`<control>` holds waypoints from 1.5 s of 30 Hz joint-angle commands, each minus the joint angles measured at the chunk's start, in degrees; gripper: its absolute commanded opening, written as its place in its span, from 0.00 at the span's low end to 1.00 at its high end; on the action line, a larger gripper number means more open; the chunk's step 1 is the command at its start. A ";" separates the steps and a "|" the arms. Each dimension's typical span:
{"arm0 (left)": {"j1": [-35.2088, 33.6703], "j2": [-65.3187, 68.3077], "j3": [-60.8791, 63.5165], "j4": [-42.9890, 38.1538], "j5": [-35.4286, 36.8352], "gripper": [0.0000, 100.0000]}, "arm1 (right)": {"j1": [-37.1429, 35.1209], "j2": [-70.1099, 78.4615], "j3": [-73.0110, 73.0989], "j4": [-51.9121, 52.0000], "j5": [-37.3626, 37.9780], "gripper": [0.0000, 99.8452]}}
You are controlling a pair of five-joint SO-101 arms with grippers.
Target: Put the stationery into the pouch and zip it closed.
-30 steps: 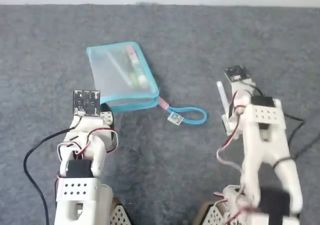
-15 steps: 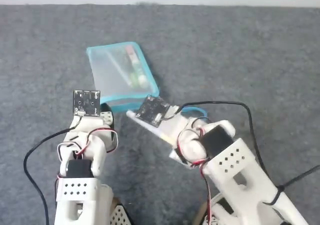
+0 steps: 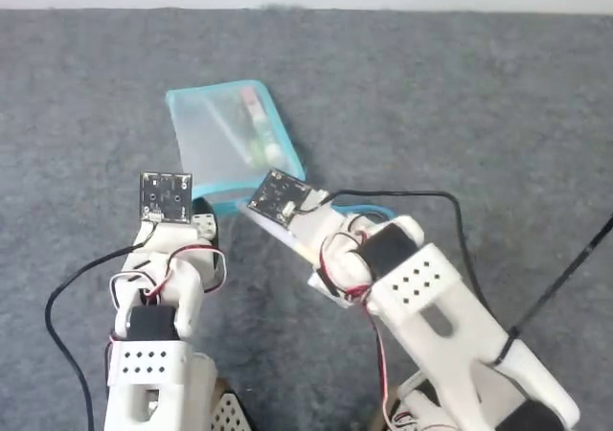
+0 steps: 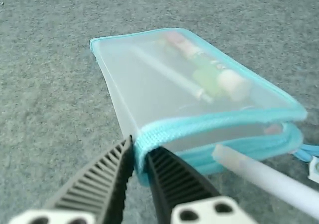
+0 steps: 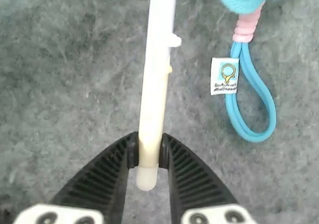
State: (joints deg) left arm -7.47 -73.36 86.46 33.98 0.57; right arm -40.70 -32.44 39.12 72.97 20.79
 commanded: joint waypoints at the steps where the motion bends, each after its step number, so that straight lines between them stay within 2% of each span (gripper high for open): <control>1: 0.44 0.09 -0.13 -2.29 0.53 0.01 | -0.48 1.27 -6.95 -1.71 -3.08 0.01; 10: 0.44 0.09 -0.13 -2.20 0.53 0.01 | -0.75 18.24 -26.02 -1.19 -8.26 0.01; 17: 0.44 0.09 -0.13 -2.20 0.53 0.01 | -1.01 35.56 -42.20 -1.36 -18.64 0.01; 20: 0.44 0.09 -0.13 -2.20 0.53 0.01 | -2.86 40.31 -48.88 -1.19 -18.64 0.02; 27: 0.09 0.09 -0.13 -2.02 0.53 0.01 | -5.23 41.27 -53.45 -0.31 -14.59 0.26; 31: 0.00 0.09 -0.13 -2.02 0.44 0.01 | -0.75 36.26 -51.52 4.26 -13.10 0.28; 35: 0.00 0.09 -0.13 -2.02 0.44 0.01 | 5.76 24.75 -42.99 2.42 -12.66 0.28; 41: 0.00 0.09 -0.13 -2.02 0.44 0.01 | 10.59 5.93 -16.79 -11.38 -8.97 0.28; 45: 0.00 0.09 -0.13 -2.20 0.44 0.01 | 10.33 2.15 -1.14 -23.69 -5.27 0.28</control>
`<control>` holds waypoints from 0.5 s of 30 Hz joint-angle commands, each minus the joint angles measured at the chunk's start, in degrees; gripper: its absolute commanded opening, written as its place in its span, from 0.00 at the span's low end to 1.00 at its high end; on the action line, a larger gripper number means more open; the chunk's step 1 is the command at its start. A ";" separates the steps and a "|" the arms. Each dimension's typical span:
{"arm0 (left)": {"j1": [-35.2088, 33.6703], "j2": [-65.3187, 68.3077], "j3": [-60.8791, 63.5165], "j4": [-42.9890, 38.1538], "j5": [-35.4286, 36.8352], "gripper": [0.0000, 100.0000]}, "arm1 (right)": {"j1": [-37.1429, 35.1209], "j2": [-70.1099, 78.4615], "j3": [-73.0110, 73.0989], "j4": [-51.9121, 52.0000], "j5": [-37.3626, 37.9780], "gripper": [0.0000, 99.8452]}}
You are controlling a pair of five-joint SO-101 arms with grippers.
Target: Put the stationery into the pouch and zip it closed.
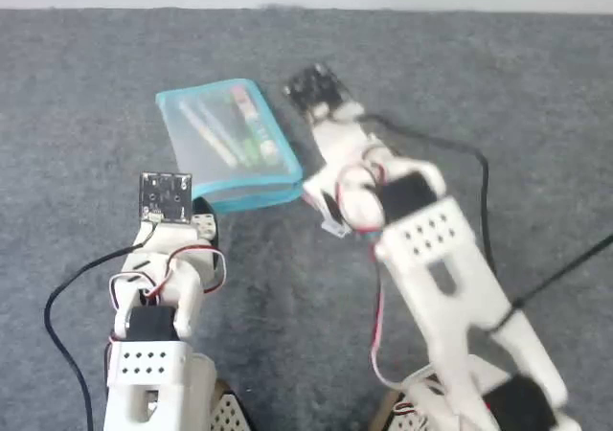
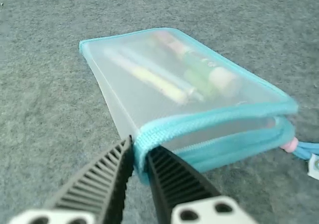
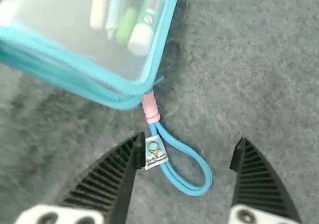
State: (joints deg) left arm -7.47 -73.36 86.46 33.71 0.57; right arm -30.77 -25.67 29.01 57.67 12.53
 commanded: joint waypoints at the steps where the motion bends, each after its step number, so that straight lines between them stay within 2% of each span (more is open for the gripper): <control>1: 0.00 0.09 -0.13 -1.93 0.44 0.01 | 0.40 -4.26 11.08 -10.59 3.60 0.28; 7: 0.00 0.09 -0.13 -1.93 0.44 0.01 | 0.04 2.24 13.63 -16.40 5.98 0.28; 15: 0.09 0.09 -0.13 -1.85 0.44 0.01 | -1.36 18.59 3.16 -17.63 6.59 0.28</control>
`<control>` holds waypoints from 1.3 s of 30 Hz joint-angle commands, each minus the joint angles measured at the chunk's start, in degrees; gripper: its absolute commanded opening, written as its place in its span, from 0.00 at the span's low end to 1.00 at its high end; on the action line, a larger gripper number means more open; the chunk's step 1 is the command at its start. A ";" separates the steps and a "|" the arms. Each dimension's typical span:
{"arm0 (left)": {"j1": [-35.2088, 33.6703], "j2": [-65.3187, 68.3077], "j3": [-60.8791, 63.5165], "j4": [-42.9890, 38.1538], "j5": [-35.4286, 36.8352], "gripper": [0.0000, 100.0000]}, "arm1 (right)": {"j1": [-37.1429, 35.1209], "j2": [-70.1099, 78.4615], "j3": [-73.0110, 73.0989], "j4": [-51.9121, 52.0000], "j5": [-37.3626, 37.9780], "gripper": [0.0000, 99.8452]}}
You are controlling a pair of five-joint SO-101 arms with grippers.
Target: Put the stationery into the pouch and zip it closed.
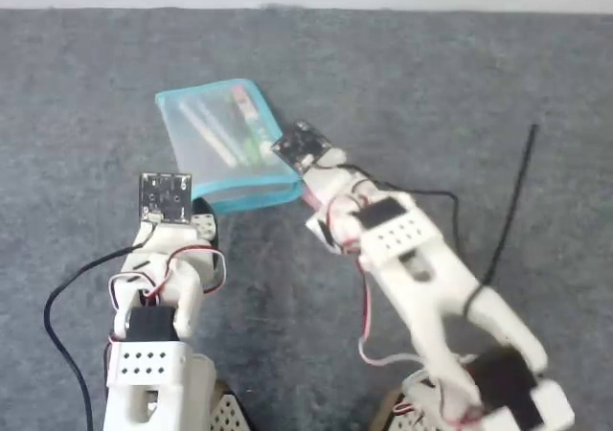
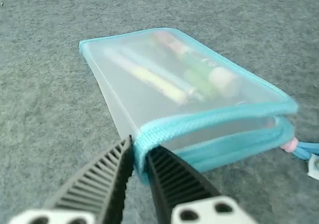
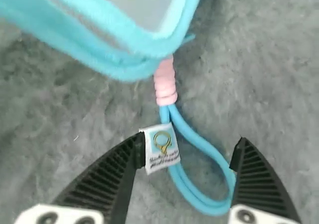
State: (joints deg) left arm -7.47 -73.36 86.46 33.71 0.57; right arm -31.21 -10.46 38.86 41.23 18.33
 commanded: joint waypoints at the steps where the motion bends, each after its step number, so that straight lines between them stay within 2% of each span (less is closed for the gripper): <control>1: 0.09 0.09 -0.13 -1.85 0.44 0.01 | -1.10 5.58 -8.09 -1.19 0.88 0.28; 21: 0.35 0.09 -0.13 -1.93 0.44 0.01 | -1.98 29.32 -26.46 -1.19 0.70 0.28; 23: 0.35 0.09 -0.13 -1.93 0.44 0.01 | -1.80 30.46 -26.81 -0.92 0.70 0.25; 27: 0.35 0.09 -0.13 -1.93 0.44 0.01 | -0.13 26.77 -26.90 2.42 -0.44 0.10; 30: 0.35 0.09 -0.13 -1.93 -0.88 0.01 | 2.07 21.49 -26.46 5.41 -7.03 0.00; 34: 0.35 0.09 -0.13 -1.93 -1.41 0.01 | 3.21 13.23 -22.95 8.84 -8.26 0.01; 39: 0.35 0.09 -0.13 -1.93 -1.41 0.01 | 2.95 -1.98 -12.31 8.40 -8.26 0.01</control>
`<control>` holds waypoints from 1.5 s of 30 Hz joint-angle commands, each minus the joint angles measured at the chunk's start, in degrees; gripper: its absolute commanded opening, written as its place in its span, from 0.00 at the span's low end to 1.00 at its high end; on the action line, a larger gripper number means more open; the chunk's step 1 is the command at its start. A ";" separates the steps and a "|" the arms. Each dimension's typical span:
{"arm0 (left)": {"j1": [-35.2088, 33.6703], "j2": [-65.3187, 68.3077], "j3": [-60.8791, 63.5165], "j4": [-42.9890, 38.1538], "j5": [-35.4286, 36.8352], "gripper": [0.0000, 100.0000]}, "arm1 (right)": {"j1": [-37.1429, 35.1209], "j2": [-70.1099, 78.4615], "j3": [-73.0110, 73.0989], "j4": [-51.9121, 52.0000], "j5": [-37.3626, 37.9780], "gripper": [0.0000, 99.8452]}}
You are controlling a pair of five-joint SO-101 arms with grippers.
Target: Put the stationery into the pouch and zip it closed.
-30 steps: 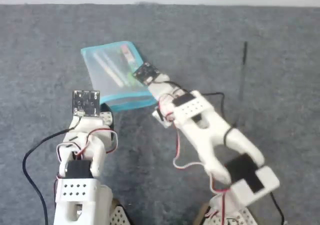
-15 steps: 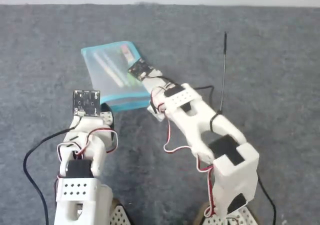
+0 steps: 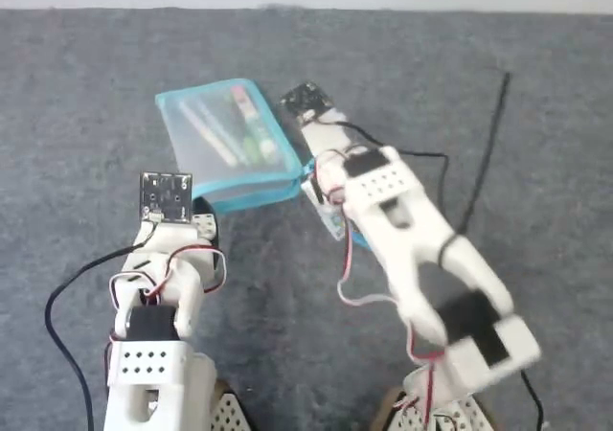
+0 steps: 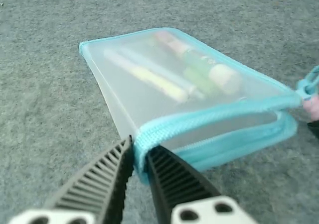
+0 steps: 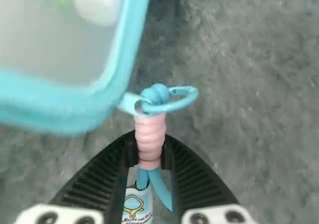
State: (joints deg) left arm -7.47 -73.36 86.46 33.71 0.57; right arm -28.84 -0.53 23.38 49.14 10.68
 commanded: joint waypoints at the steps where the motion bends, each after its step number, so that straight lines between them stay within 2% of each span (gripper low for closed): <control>1: 0.35 0.09 -0.13 -1.93 -1.41 0.01 | 0.57 -15.60 5.10 0.57 -0.53 0.01; 8: 0.44 0.44 -0.13 -1.93 -1.49 0.01 | -1.71 -39.78 16.26 3.91 0.35 0.01; 11: 0.79 0.44 -0.13 -1.93 -3.52 0.01 | -7.34 -48.22 17.14 8.66 4.66 0.01; 14: 4.13 0.44 0.31 -1.67 -6.77 0.01 | -14.20 -54.81 16.97 12.00 7.65 0.01; 20: 10.64 0.09 1.01 0.44 -9.85 0.01 | -24.04 -56.92 17.23 14.46 9.93 0.01; 28: 11.52 0.18 -0.13 0.62 -7.38 0.01 | -32.04 -53.93 16.97 14.64 12.13 0.01; 32: 11.25 0.09 -0.22 0.62 -7.12 0.01 | -30.73 -52.62 17.41 20.70 11.69 0.04; 35: 11.08 0.09 -0.31 0.62 -5.10 0.01 | -24.40 -51.38 19.78 24.13 11.52 0.10; 39: 6.68 0.09 -1.80 0.70 -2.29 0.01 | -12.70 -49.98 26.11 22.29 9.32 0.14; 45: -0.35 0.09 -3.03 0.53 2.81 0.01 | -10.24 -46.81 31.74 18.59 9.14 0.14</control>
State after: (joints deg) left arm -4.57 -73.27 87.96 34.15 0.31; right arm -40.18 -48.53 55.21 70.42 20.53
